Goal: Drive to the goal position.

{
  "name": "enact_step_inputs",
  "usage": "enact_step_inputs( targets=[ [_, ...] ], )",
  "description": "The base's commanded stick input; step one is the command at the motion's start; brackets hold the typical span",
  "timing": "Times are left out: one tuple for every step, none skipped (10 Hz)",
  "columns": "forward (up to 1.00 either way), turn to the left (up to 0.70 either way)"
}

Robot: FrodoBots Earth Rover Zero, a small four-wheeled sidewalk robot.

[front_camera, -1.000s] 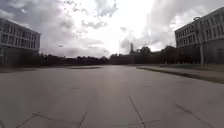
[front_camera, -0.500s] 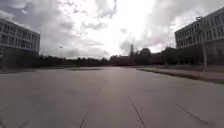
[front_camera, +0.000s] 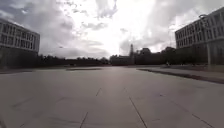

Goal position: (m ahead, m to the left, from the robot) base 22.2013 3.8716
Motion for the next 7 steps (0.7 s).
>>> enact_step_inputs(
  targets=[
    [0.70,0.00],
    [0.70,0.00],
    [0.70,0.00],
    [0.70,0.00],
    [0.70,0.00],
    [0.70,0.00],
    [0.70,0.00]
  ],
)
